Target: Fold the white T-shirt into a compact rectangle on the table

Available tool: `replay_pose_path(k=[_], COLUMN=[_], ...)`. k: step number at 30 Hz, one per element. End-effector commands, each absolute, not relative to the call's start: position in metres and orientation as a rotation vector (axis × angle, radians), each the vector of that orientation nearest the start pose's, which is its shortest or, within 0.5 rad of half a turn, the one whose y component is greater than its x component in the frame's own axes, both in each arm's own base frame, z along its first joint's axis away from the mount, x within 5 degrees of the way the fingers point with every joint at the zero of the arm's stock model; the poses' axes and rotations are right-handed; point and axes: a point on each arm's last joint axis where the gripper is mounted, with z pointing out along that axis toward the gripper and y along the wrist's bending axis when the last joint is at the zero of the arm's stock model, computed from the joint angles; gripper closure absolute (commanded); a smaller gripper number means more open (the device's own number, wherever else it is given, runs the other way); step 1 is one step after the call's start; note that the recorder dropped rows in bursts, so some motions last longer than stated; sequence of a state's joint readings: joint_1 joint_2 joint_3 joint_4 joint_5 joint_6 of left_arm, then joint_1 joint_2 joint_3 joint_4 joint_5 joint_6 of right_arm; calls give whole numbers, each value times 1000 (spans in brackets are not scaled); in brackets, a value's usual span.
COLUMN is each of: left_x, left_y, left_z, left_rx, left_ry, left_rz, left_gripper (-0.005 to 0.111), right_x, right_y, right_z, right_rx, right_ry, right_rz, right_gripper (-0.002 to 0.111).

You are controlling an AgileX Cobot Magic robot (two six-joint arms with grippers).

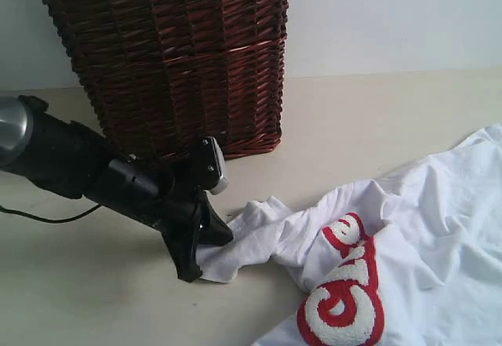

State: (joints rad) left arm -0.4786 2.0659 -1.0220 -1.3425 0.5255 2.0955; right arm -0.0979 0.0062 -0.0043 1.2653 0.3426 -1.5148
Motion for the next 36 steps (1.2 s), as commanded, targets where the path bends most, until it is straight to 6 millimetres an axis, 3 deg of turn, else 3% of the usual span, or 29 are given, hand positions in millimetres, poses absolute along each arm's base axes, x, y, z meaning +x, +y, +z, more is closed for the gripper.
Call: replay_pose_path(k=[1, 11, 13, 16, 18, 20, 22, 28, 36], left_x=[330, 376, 379, 364, 340, 322, 316, 306, 324], left_y=[-212, -228, -225, -218, -214, -213, -210, -199, -202], left_z=[85, 106, 120, 153, 177, 183, 172, 111, 69], left_rx=[1603, 1517, 1458, 1328, 1355, 1436, 1486, 1629, 1627], left_ry=[1952, 1855, 1861, 1916, 1864, 1787, 1780, 1855, 1947], left_rz=[-416, -260, -231, -466, -763, -893, -872, -789, -750], left_gripper=[107, 107, 107, 107, 107, 107, 107, 107, 107], right_x=[54, 54, 54, 54, 54, 54, 54, 54, 54], right_y=[24, 24, 24, 24, 24, 24, 24, 24, 24], right_z=[203, 203, 203, 203, 203, 203, 203, 203, 203], right_rx=[-388, -387, -387, -387, -388, -388, -388, -388, -388], right_ry=[1546, 1546, 1546, 1546, 1546, 1546, 1546, 1546, 1546], right_rz=[-22, -21, -21, -21, -23, -23, -23, -23, -23], right_gripper=[79, 79, 79, 79, 79, 79, 79, 79, 79])
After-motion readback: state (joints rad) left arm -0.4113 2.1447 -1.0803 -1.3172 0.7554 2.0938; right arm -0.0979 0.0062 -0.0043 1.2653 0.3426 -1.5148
